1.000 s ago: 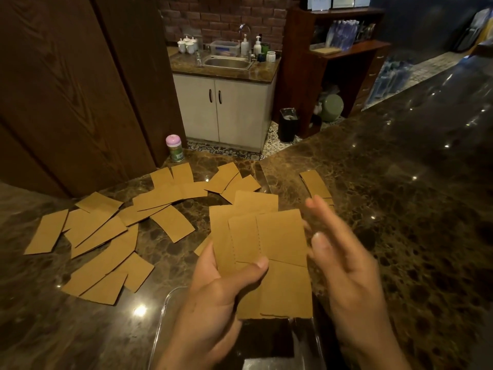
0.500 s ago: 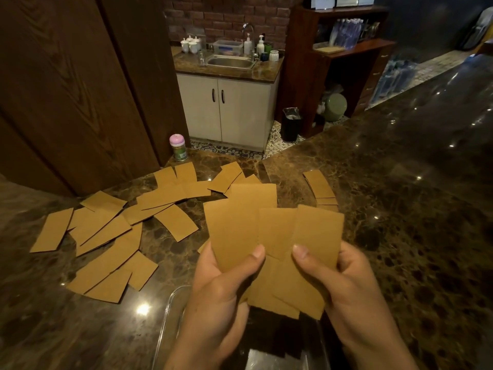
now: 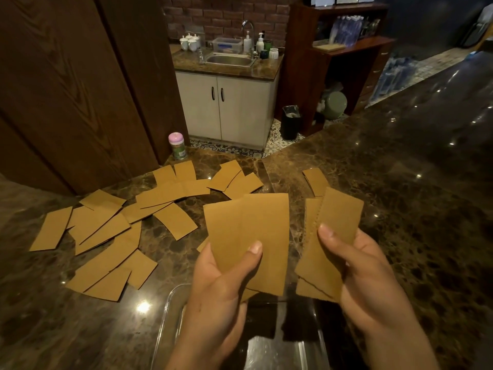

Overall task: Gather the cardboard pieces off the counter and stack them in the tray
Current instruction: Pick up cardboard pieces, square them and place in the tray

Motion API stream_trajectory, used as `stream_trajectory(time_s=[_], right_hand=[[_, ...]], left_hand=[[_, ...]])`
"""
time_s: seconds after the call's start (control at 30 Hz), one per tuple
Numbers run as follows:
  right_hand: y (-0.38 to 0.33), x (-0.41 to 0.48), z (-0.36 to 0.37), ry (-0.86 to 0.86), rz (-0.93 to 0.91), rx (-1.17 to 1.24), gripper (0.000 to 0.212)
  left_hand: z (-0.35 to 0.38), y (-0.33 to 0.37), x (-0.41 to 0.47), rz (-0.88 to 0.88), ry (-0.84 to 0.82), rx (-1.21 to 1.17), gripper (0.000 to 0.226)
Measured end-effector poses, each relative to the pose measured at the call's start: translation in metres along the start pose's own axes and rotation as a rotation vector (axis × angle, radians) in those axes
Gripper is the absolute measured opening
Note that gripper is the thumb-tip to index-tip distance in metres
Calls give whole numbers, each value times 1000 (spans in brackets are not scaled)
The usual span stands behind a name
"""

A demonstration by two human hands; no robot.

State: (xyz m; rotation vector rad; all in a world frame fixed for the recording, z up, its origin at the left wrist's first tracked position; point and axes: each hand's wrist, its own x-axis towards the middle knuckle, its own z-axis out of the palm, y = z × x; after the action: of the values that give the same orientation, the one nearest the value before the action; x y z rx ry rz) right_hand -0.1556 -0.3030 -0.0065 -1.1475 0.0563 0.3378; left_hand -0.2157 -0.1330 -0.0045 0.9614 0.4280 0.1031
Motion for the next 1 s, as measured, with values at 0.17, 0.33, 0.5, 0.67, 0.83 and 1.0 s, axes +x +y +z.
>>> stream_trajectory(time_s=[0.17,0.33,0.5,0.67,0.83,1.0], right_hand=[[-15,12,6,-82,-8,-135,39],[-20,19,4,-82,-14,-209,41],[-19,23,7,-93,-36,-271,39],[-31,28,14,8,-372,-413,22],[-39,19,10,-217,-978,-665,12],[-21,13,-22,-695,-1212,-1314,20]], left_hand=[[1,-1,0,2,-8,34,40],[0,-4,3,4,34,62,43],[1,-8,4,-25,8,79,38],[1,-11,4,-59,-10,27,33],[3,-4,2,-187,-53,-136,35],[0,3,1,-241,-3,-178,72]])
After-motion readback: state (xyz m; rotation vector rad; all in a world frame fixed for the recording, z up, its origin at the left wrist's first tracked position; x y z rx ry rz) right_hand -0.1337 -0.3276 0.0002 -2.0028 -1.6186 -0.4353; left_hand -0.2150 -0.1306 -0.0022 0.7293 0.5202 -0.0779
